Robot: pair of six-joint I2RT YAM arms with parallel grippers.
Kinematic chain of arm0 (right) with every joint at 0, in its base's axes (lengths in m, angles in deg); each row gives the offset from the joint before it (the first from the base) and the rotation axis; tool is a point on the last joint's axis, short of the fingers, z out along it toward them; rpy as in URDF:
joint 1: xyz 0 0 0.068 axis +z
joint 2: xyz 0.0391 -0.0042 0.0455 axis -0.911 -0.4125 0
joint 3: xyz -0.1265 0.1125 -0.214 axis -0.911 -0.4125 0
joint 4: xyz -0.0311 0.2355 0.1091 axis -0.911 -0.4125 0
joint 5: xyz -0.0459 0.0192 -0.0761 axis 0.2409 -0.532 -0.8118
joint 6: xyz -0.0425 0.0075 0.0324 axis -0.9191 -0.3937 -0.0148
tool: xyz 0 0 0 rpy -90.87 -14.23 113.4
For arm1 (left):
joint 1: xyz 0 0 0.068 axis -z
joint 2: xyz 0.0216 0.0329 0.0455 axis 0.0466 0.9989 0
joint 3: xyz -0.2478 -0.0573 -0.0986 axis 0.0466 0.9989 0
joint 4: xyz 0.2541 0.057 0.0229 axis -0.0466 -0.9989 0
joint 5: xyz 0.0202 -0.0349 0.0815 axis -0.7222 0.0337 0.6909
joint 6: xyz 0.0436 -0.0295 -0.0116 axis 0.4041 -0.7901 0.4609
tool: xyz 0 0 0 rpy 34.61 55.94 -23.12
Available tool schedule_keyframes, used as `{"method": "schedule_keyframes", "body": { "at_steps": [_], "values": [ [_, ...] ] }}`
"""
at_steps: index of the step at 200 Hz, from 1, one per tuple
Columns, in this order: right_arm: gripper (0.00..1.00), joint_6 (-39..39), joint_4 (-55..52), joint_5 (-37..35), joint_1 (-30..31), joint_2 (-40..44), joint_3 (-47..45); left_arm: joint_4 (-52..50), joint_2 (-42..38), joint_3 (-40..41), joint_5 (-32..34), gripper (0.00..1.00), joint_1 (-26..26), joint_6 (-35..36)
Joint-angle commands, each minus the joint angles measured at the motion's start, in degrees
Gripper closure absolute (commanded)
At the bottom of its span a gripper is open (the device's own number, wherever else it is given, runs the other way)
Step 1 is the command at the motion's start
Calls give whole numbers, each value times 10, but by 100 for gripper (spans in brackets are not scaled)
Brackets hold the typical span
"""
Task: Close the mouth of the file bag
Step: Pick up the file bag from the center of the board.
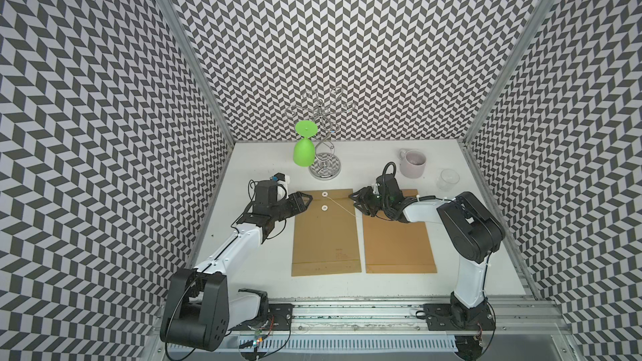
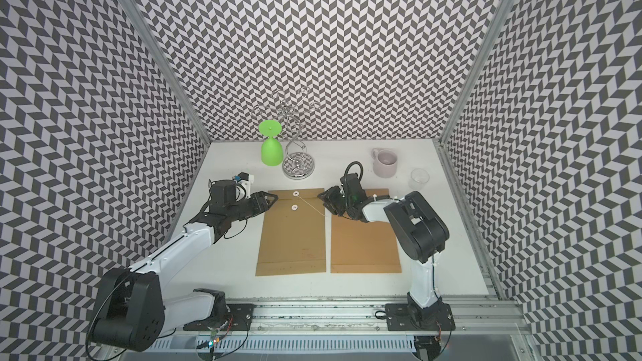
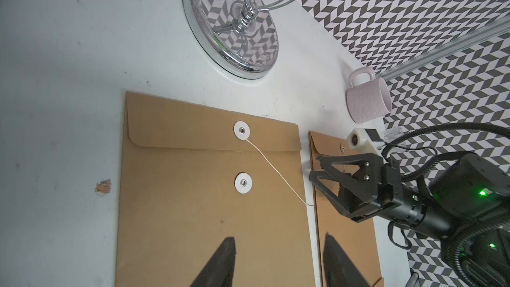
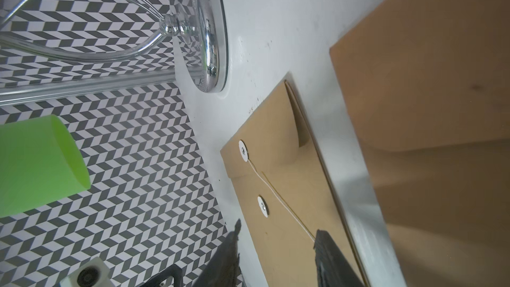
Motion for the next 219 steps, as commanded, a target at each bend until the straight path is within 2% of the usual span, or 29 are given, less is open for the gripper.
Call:
{"method": "schedule_keyframes", "body": {
  "at_steps": [1,127,173,219],
  "values": [
    [54,49,48,-14,7,-21,20,20,5,-4,-6,47,6,-1],
    [59,113,54,-76,6,-100,75,51,26,39,7,47,7,0],
    [60,151,103,-92,8,-116,43,125,63,112,4,49,7,-54],
    [64,163,148,-116,7,-115,28,154,119,133,3,53,8,-83]
  ]
}}
